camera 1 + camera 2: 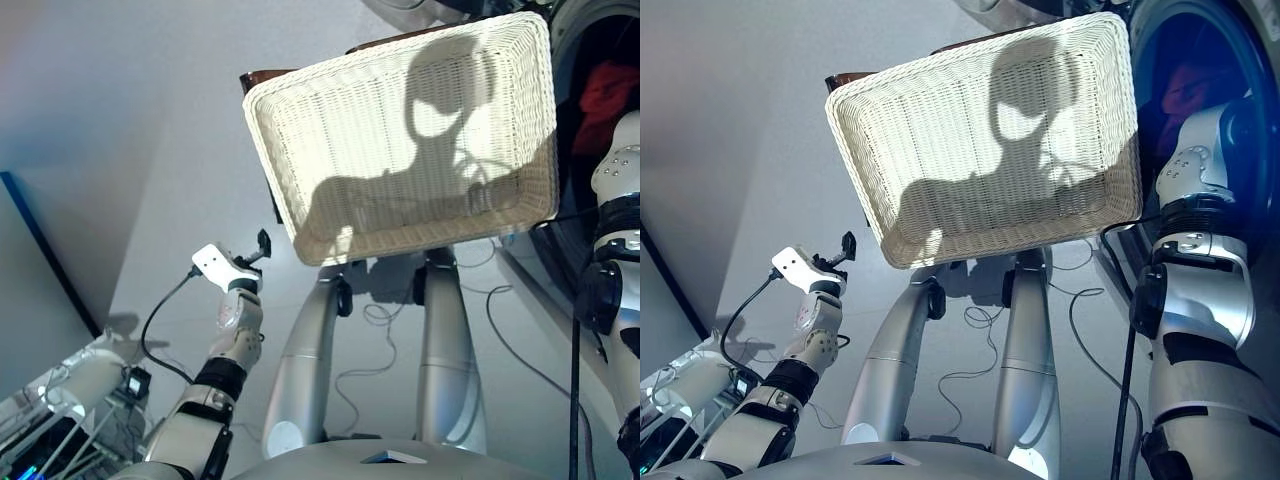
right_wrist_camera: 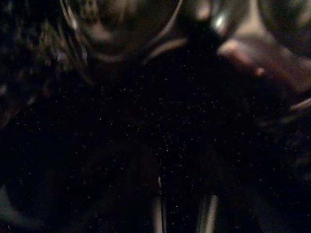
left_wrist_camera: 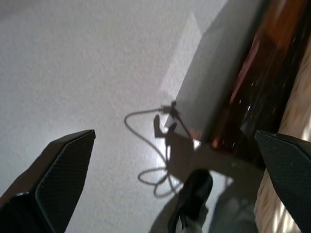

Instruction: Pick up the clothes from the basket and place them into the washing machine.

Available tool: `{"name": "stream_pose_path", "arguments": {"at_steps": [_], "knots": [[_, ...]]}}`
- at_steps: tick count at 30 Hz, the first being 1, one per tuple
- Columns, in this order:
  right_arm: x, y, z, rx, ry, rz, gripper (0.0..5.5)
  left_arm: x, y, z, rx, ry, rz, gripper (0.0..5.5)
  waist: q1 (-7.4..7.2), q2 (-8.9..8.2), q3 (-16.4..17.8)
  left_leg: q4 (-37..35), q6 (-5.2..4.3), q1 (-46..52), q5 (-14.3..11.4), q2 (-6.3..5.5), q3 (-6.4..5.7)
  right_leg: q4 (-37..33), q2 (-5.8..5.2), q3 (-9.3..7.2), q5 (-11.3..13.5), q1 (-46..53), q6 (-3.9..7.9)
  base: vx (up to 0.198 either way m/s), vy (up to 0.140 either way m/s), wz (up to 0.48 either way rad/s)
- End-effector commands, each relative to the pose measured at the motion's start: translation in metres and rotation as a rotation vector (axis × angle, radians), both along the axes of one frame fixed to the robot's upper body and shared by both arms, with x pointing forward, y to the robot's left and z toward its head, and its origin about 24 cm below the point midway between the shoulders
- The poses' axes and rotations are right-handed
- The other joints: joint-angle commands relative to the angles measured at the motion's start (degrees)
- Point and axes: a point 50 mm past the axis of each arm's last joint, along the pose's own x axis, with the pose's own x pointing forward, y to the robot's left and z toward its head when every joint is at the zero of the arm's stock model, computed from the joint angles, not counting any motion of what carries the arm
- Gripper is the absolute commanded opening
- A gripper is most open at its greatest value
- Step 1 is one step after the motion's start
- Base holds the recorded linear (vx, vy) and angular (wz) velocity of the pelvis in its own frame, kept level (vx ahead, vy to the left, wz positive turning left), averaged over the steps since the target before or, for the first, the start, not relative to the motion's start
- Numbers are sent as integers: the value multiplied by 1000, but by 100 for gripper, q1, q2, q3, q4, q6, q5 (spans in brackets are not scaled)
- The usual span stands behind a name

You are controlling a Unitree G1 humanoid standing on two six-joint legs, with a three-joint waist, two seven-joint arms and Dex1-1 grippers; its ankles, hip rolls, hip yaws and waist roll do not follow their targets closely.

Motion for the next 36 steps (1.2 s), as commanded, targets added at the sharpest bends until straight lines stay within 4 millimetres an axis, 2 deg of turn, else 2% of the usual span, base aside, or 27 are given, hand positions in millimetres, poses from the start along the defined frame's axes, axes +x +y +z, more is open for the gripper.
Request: {"name": "stream_pose_path", "arguments": {"at_steps": [1, 3, 4, 11, 12, 14, 19, 25, 26, 27, 31, 34, 36], "knots": [[5, 6, 14, -187, 47, 84, 550, -13, 32, -6, 59, 18, 95, 550, -141, 80, -246, 541, -84, -4, -739, 146, -251, -43, 143, -142, -352, 305, 280, 0, 0, 0], [12, 12, 9, -178, 57, 137, 550, -14, 32, -7, 52, 18, 93, 550, -151, 81, -249, 575, -84, -26, -749, 151, -247, -17, 154, -139, -353, 289, 275, 0, 0, 0], [25, 25, -15, -167, 128, 230, 550, -15, 32, -9, 51, 27, 88, 550, -141, 69, -261, 600, -85, -26, -752, 152, -245, -8, 150, -150, -350, 309, 267, 0, 0, 0], [49, 80, -74, -152, 228, 513, 550, -18, 35, -13, 23, 41, 96, 550, -166, -75, -296, 587, -94, 64, -741, 154, -239, -124, 127, -220, -296, 527, 269, 0, 0, 0], [49, 81, -75, -151, 228, 515, 550, -18, 35, -14, 24, 42, 97, 550, -174, -81, -297, 577, -94, 78, -737, 152, -241, -133, 126, -223, -293, 542, 269, 0, 0, 0], [50, 97, -104, -137, 281, 607, 550, -20, 36, -17, 17, 56, 98, 550, -202, -185, -332, 508, -97, 218, -725, 147, -257, -235, 112, -267, -268, 707, 276, 0, 0, 0], [44, 118, -150, -119, 374, 747, 550, -25, 39, -26, 22, 94, 100, 550, -247, -411, -412, 229, -107, 617, -658, 118, -308, -572, 84, -389, -188, 1165, 310, 0, 0, 0], [19, 137, -229, -34, 572, 883, 550, -37, 37, -46, 122, 209, 53, 550, -273, -716, -522, -211, -144, 1489, -572, 110, -369, -1088, 54, -557, -103, 2106, 366, 80, -17, 35], [11, 141, -245, -28, 625, 913, 550, -39, 36, -49, 140, 227, 42, 550, -269, -771, -547, -298, -152, 1660, -551, 115, -379, -1171, 45, -580, -83, 2287, 380, 0, 0, 0], [5, 143, -255, -18, 656, 931, 550, -40, 35, -52, 149, 242, 32, 550, -285, -842, -528, -421, -132, 1757, -353, 80, -354, -1316, 14, -635, 95, 2405, 351, 0, 0, 0], [-27, 150, -302, 16, 818, 994, 550, -51, 32, -64, 183, 299, -2, 550, -289, -1008, -576, -813, -172, 2507, -264, 71, -413, -1760, -15, -740, 156, 3211, 403, 77, -3, 82], [-58, 154, -338, 10, 997, 1048, 550, -61, 30, -73, 232, 354, -47, 550, -282, -1083, -631, -1115, -199, 3119, -202, 78, -426, -2007, -23, -801, 170, 3833, 442, 108, 24, 56], [-72, 155, -351, -28, 1085, 1082, 550, -67, 31, -79, 261, 388, -64, 550, -282, -1127, -672, -1238, -199, 3409, -192, 76, -417, -2143, -1, -843, 167, 4132, 462, 85, 34, 42]]}}
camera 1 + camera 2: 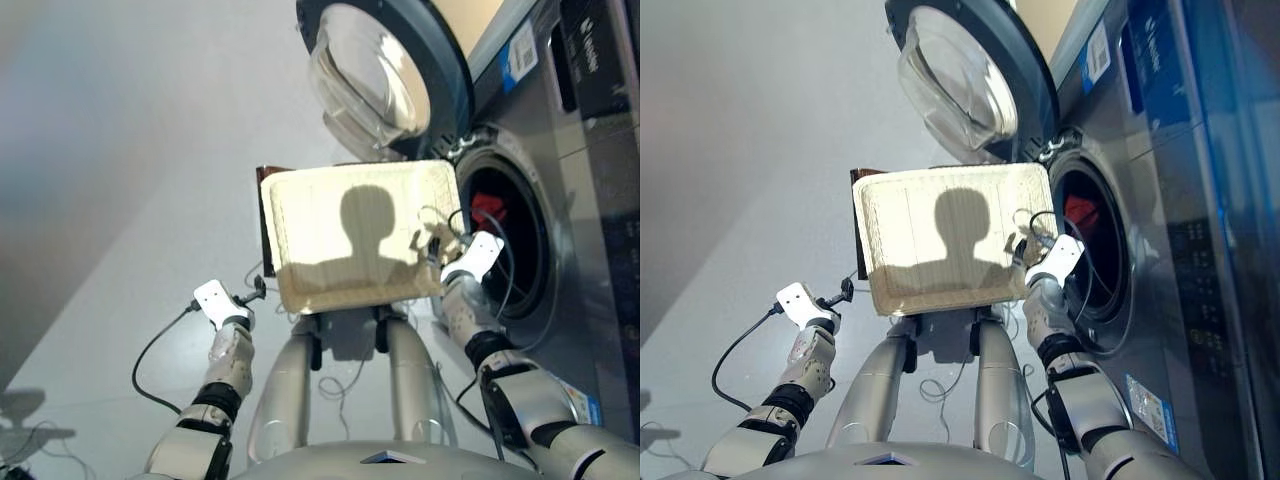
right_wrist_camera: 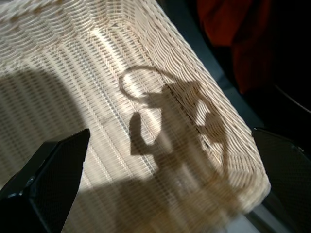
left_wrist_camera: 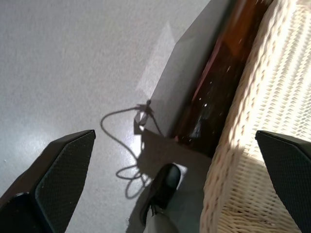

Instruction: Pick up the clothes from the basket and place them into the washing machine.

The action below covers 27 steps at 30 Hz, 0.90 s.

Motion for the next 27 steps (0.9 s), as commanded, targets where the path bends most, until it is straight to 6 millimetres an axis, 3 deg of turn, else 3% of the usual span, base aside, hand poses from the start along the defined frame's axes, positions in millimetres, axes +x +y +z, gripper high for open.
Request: {"name": "stream_pose_path", "arguments": {"at_steps": [1, 5, 12, 18, 27], "knots": [[-21, 9, -20, -104, 96, 161, 550, -17, 15, -8, 110, 52, -49, 550, 16, -215, -183, 30, -107, 412, -267, -74, 216, -1083, -59, -114, 375, 944, 497, 0, 0, 0], [-44, 11, -38, -160, 198, 244, 550, -30, 16, -19, 140, 120, -80, 550, -1, -273, -302, -155, -108, 817, -243, -76, 236, -1311, -16, -136, 372, 1385, 526, 84, 19, 1], [-108, 10, -78, -178, 450, 324, 550, -64, 11, -44, 196, 291, -183, 550, -14, -283, -745, -714, -122, 1865, -172, -87, 293, -1793, 105, -173, 371, 2359, 580, 62, 13, -21], [-137, 8, -91, -157, 553, 316, 550, -93, 8, -59, 218, 408, -245, 550, -5, -274, -1068, -881, -119, 2403, -185, -46, 371, -1950, 154, -150, 337, 2873, 599, 29, 1, -5], [-164, 3, -100, -114, 652, 277, 550, -116, 2, -70, 209, 499, -311, 550, -10, -258, -1339, -1022, -117, 2957, -212, 10, 374, -1915, 199, -209, 136, 3430, 568, 11, -2, 0]]}}
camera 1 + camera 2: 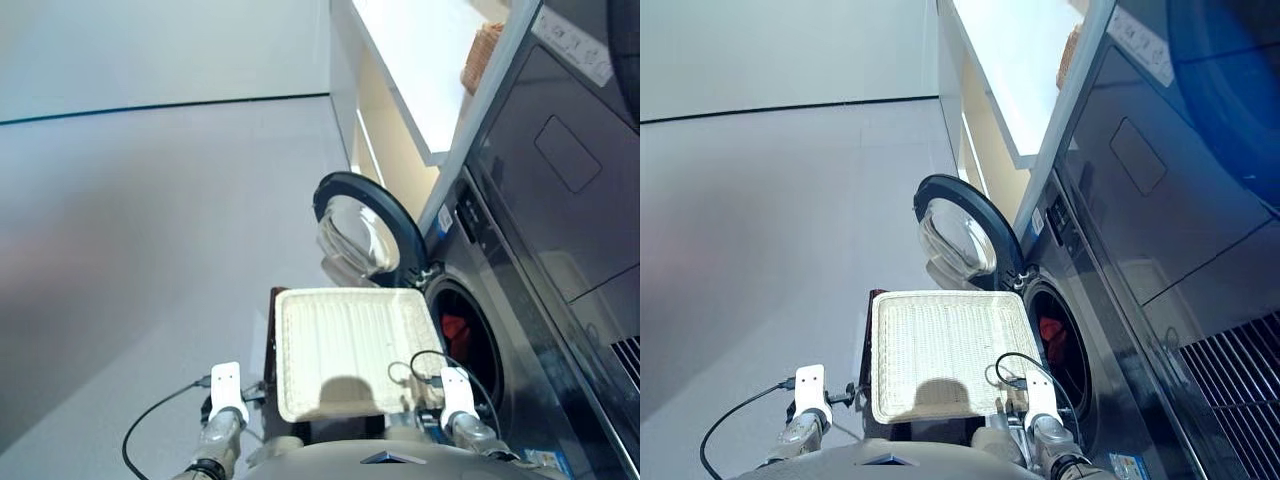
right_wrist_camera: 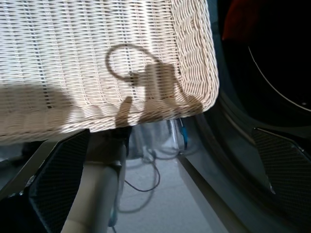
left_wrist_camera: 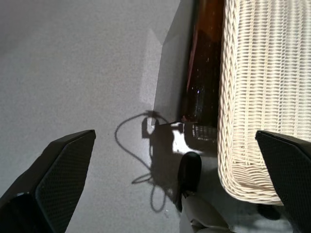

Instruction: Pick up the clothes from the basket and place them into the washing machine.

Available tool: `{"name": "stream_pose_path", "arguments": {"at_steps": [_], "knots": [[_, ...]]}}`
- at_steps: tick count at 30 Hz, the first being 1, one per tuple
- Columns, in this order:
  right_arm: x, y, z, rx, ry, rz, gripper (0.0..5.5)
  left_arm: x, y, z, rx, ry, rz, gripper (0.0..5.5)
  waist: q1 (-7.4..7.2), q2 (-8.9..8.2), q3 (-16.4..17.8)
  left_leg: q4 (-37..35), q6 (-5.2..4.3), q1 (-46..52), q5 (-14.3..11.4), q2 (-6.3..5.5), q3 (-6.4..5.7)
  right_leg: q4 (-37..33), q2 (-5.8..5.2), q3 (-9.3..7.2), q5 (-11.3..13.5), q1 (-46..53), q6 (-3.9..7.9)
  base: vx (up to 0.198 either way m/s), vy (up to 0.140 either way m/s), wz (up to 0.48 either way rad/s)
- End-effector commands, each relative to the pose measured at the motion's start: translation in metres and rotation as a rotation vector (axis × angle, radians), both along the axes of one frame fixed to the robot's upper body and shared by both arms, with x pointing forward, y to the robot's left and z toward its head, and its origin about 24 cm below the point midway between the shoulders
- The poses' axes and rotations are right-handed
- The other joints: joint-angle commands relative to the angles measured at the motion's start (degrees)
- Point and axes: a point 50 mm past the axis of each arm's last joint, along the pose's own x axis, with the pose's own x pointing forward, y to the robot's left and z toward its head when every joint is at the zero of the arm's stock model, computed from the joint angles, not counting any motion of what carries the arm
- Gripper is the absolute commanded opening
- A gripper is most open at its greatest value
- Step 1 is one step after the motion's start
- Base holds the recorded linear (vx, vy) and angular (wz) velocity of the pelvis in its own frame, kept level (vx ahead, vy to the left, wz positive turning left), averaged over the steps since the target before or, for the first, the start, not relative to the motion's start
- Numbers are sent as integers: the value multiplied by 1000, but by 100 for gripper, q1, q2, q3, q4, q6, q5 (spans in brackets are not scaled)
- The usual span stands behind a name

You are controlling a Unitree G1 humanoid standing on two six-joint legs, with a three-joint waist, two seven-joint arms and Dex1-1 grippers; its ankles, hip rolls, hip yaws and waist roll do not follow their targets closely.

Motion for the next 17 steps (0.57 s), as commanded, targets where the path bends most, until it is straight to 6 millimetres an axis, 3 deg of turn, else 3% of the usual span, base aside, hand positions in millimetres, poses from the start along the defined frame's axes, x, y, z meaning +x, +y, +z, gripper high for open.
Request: {"name": "stream_pose_path", "arguments": {"at_steps": [1, 7, 17], "knots": [[3, 4, -1, 17, 10, -15, 550, 8, -4, 1, 5, -1, -83, 550, -12, -227, -6, 233, -77, 226, -245, -262, 421, -148, -84, 20, -116, 397, 501, 0, 0, 0], [-9, 2, -4, 39, 49, -65, 550, -6, -1, -4, 11, 60, -93, 550, -42, -211, -117, 253, -66, 443, -316, -230, 416, -127, -69, 26, -212, 615, 480, 10, -1, 0], [-11, 8, -6, 67, 50, -79, 550, -7, -7, -5, -11, 61, -95, 550, -46, -213, -162, 260, -65, 524, -334, -196, 397, -171, -37, 63, -246, 714, 465, 0, 0, 0]]}}
